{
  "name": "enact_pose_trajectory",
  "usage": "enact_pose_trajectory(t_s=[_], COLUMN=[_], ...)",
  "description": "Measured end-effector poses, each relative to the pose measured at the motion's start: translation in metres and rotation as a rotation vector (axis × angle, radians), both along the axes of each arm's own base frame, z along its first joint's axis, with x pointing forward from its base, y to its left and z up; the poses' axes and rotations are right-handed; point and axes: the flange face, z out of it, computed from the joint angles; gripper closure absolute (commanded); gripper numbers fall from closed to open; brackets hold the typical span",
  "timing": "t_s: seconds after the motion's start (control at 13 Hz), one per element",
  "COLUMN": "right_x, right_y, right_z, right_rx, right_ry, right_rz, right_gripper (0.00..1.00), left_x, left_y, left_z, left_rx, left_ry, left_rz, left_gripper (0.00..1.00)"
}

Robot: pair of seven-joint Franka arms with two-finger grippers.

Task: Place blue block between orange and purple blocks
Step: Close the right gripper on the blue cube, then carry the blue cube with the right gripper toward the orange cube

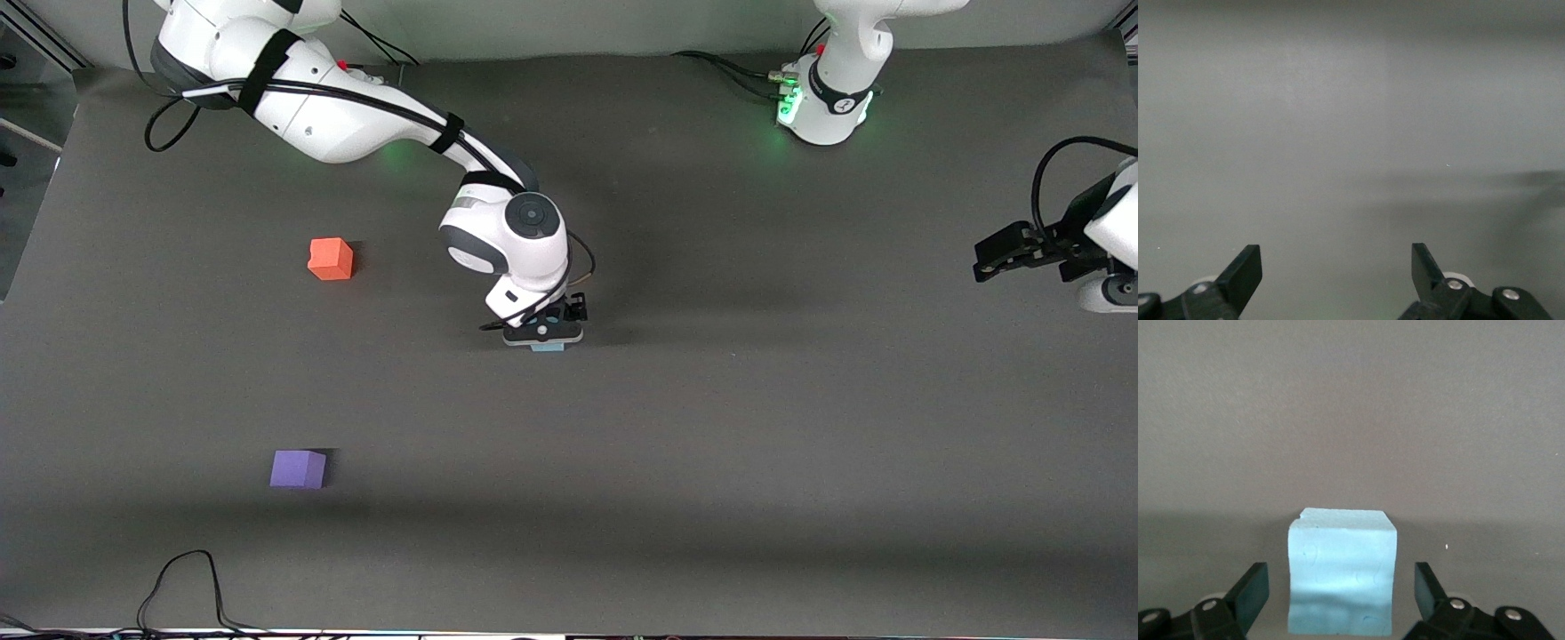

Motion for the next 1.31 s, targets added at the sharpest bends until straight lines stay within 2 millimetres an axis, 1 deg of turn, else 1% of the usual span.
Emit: enact_pose_trajectory(t_s=[0.08,0.15,0.38,0.54,0.62,0.69,0.85,0.92,1.0,1.08,1.15,1.23,1.31], right_x=[-0.003,-0.004,-0.003,0.007,0.015,0.024,0.039,0.045,0.051,0.058,0.067,0.074,0.079], right_y=[-0.001,-0.002,-0.003,-0.010,-0.016,-0.023,-0.044,-0.059,-0.081,-0.112,-0.149,-0.192,-0.237], right_z=[-0.004,-0.007,-0.006,0.001,0.011,0.027,0.069,0.092,0.117,0.138,0.159,0.177,0.189], right_rx=[-0.002,-0.006,-0.004,0.001,0.010,0.023,0.055,0.070,0.078,0.073,0.074,0.071,0.062], right_ry=[-0.002,-0.001,-0.004,-0.016,-0.028,-0.039,-0.038,-0.024,-0.009,0.007,0.019,0.029,0.033], right_rz=[0.004,0.006,0.000,-0.031,-0.063,-0.093,-0.138,-0.141,-0.139,-0.138,-0.134,-0.131,-0.124], right_gripper=[0.48,0.59,0.60,0.61,0.61,0.61,0.60,0.60,0.60,0.60,0.60,0.60,0.60], left_x=[-0.001,-0.001,-0.003,-0.003,-0.003,-0.003,-0.003,-0.003,-0.003,-0.003,-0.003,-0.003,-0.003], left_y=[0.000,-0.001,0.000,0.000,-0.001,-0.001,-0.001,-0.001,-0.001,-0.001,-0.001,-0.001,-0.001], left_z=[0.000,-0.002,-0.005,-0.005,-0.005,-0.005,-0.005,-0.005,-0.005,-0.005,-0.005,-0.005,-0.005], left_rx=[0.000,0.000,-0.001,-0.001,-0.002,-0.002,-0.002,-0.002,-0.002,-0.002,-0.002,-0.002,-0.002], left_ry=[0.003,0.010,0.028,0.028,0.028,0.028,0.028,0.028,0.028,0.028,0.027,0.027,0.028], left_rz=[-0.006,-0.026,-0.076,-0.079,-0.079,-0.080,-0.080,-0.080,-0.080,-0.079,-0.079,-0.079,-0.080], left_gripper=[0.00,0.00,0.00,0.00,0.00,0.00,0.00,0.00,0.00,0.00,0.00,0.00,0.00])
